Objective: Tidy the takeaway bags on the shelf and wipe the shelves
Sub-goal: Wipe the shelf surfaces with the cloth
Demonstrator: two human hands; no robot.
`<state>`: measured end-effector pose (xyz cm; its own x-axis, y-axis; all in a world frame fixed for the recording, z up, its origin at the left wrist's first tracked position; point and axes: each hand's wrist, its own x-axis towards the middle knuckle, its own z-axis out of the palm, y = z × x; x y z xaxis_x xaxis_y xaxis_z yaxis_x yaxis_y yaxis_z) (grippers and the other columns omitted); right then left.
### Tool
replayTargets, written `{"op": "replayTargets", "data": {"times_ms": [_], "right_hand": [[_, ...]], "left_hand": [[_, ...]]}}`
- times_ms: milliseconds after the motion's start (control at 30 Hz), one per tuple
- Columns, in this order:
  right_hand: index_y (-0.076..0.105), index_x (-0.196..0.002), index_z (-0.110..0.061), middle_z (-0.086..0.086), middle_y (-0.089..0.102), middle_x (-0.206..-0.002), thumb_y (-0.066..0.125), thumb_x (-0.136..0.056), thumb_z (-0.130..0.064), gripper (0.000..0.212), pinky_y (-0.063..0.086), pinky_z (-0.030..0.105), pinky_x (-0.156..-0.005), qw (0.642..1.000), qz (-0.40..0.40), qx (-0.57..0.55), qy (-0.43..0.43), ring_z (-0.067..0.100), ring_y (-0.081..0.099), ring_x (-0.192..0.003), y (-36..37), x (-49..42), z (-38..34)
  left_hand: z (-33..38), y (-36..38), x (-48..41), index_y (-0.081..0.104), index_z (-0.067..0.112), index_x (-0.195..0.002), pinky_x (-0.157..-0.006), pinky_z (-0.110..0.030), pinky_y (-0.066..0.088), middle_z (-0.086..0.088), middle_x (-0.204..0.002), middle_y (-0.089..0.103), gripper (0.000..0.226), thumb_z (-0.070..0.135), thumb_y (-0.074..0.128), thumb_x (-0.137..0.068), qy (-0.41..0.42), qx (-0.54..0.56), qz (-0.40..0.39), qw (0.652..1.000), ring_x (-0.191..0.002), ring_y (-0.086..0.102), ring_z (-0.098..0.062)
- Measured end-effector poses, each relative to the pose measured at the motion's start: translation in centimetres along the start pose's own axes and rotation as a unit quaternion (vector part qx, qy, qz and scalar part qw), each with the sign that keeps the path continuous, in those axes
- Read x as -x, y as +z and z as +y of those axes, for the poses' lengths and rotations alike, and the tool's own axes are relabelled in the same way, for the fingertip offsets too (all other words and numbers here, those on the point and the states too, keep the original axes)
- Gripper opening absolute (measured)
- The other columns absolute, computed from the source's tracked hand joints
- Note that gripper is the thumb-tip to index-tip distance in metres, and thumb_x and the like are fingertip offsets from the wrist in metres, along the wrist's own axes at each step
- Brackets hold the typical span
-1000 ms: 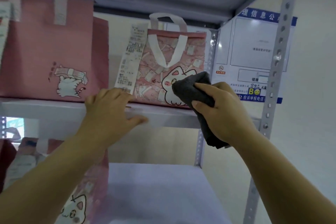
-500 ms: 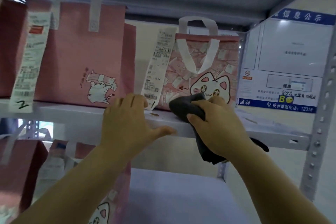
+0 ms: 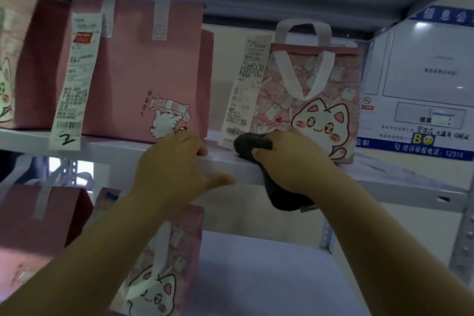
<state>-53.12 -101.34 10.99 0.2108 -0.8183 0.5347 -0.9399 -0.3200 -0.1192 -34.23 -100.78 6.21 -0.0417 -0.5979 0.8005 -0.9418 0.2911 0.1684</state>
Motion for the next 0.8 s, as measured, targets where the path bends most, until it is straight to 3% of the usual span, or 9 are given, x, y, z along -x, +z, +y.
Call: {"op": "replayTargets", "data": {"times_ms": [333, 433, 500, 733, 800], "right_hand": [[0.056, -0.091, -0.013, 0.005, 0.058, -0.093, 0.05, -0.087, -0.022, 0.012, 0.038, 0.027, -0.058, 0.993, -0.097, -0.061, -0.012, 0.021, 0.055, -0.075, -1.3, -0.9, -3.0], [0.052, -0.082, -0.014, -0.002, 0.051, -0.076, 0.049, -0.088, -0.019, 0.008, 0.032, 0.024, -0.052, 0.992, -0.124, -0.029, -0.003, 0.018, 0.052, -0.069, -2.8, -0.3, -2.7], [0.056, -0.088, -0.012, -0.001, 0.052, -0.075, 0.049, -0.088, -0.021, 0.011, 0.031, 0.025, -0.05, 0.991, -0.134, 0.014, 0.012, 0.017, 0.052, -0.067, -3.6, -0.2, -2.6], [0.058, -0.099, -0.01, 0.007, 0.059, -0.092, 0.051, -0.087, -0.025, 0.02, 0.036, 0.025, -0.053, 0.994, -0.105, -0.007, 0.019, 0.02, 0.055, -0.073, -1.7, -1.7, -4.1], [0.061, -0.092, -0.013, 0.006, 0.061, -0.088, 0.052, -0.085, -0.025, 0.017, 0.039, 0.027, -0.057, 0.995, -0.099, -0.021, -0.01, 0.022, 0.057, -0.076, -1.4, -1.6, -4.0]], "left_hand": [[-0.8, -0.5, 0.2, 0.068, 0.023, -0.104, -0.074, -0.025, 0.04, 0.007, -0.104, 0.066, 0.07, 0.071, 0.07, -0.053, -0.002, 0.051, -0.007, 0.999, -0.091, 0.056, -0.012], [-1.2, -0.7, 0.3, 0.067, 0.025, -0.106, -0.073, -0.024, 0.038, 0.009, -0.103, 0.066, 0.066, 0.068, 0.071, -0.056, -0.004, 0.059, -0.018, 0.998, -0.087, 0.052, -0.008], [-1.5, -0.8, 0.3, 0.067, 0.026, -0.107, -0.073, -0.023, 0.038, 0.009, -0.103, 0.066, 0.064, 0.067, 0.071, -0.058, 0.0, 0.06, -0.02, 0.998, -0.087, 0.053, -0.008], [-1.3, -1.0, 0.4, 0.067, 0.024, -0.111, -0.082, -0.027, 0.042, 0.005, -0.109, 0.067, 0.063, 0.061, 0.074, -0.06, -0.002, 0.076, -0.022, 0.997, -0.099, 0.058, -0.015], [-1.2, -1.1, 0.4, 0.067, 0.023, -0.112, -0.084, -0.028, 0.043, 0.004, -0.112, 0.066, 0.064, 0.06, 0.075, -0.06, -0.004, 0.08, -0.024, 0.997, -0.102, 0.058, -0.016]]}}
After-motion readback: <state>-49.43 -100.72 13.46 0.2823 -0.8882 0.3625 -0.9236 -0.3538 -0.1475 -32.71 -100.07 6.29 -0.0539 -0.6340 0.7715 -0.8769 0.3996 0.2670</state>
